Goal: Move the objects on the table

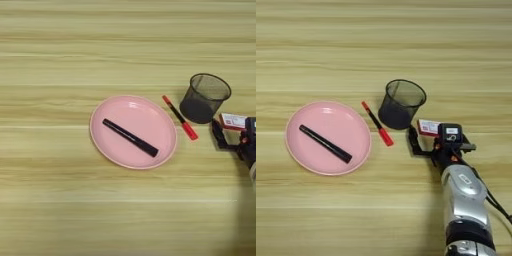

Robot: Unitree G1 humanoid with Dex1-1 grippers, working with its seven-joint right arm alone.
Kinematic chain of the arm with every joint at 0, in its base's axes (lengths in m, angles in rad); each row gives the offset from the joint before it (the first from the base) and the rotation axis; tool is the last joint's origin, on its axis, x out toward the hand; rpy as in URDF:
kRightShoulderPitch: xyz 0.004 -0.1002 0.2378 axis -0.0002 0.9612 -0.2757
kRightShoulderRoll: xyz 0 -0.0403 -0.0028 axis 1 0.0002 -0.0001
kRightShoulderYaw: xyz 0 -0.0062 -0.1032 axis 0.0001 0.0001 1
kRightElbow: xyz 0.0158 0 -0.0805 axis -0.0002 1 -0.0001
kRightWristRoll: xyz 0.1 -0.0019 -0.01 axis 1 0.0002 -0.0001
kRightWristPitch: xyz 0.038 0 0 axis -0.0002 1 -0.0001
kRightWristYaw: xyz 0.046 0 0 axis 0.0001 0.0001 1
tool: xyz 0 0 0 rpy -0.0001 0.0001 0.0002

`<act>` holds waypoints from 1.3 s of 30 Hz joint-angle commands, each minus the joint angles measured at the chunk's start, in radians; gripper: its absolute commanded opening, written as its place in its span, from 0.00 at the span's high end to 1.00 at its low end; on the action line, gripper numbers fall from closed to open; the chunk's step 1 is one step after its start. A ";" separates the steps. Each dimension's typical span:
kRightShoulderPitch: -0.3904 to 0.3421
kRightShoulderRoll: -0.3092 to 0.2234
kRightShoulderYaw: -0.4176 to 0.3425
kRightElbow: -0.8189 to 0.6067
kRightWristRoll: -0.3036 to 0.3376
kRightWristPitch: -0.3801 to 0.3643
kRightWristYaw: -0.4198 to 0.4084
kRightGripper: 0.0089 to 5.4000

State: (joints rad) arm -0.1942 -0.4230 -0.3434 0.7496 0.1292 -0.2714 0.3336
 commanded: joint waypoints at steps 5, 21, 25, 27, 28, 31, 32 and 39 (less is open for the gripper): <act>-0.072 -0.048 0.009 0.059 -0.004 -0.019 0.000 0.05; -0.080 -0.049 0.013 0.090 0.001 -0.041 0.002 0.28; -0.076 -0.048 0.011 0.077 0.005 -0.042 0.000 0.28; -0.073 -0.048 0.009 0.070 0.008 -0.043 -0.001 0.28; -0.073 -0.049 0.007 0.067 0.010 -0.044 -0.002 0.28; -0.066 -0.052 0.004 0.046 0.014 -0.044 -0.005 0.28; -0.062 -0.053 0.003 0.036 0.015 -0.044 -0.006 0.28; -0.008 -0.050 -0.001 -0.077 0.027 -0.022 -0.008 0.28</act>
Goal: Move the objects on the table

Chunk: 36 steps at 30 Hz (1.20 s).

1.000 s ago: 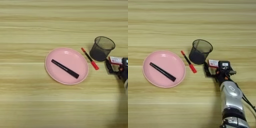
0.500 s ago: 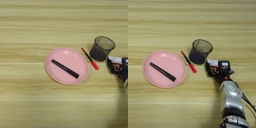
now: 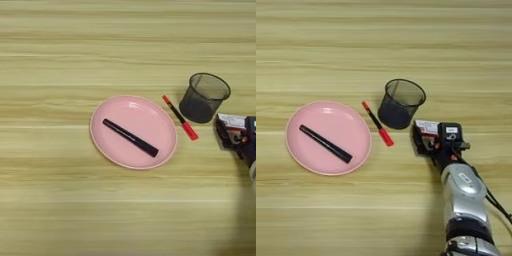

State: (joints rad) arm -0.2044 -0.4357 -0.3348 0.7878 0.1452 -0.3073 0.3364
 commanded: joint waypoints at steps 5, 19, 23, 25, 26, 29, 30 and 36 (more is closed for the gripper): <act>0.074 -0.020 0.005 -0.250 0.004 0.052 -0.011 0.28; 0.193 0.012 0.013 -0.538 0.031 0.184 0.006 0.28; 0.229 0.026 0.020 -0.624 0.044 0.222 0.022 0.28; 0.240 0.032 0.025 -0.650 0.044 0.236 0.024 0.28; 0.246 0.034 0.028 -0.662 0.043 0.241 0.026 0.28; 0.270 0.040 0.047 -0.714 0.045 0.263 0.044 0.28; 0.276 0.042 0.051 -0.728 0.045 0.269 0.047 0.28; 0.295 0.049 0.067 -0.770 0.042 0.290 0.068 0.28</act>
State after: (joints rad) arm 0.1128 -0.3579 -0.2668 0.0832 0.1841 -0.0083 0.4033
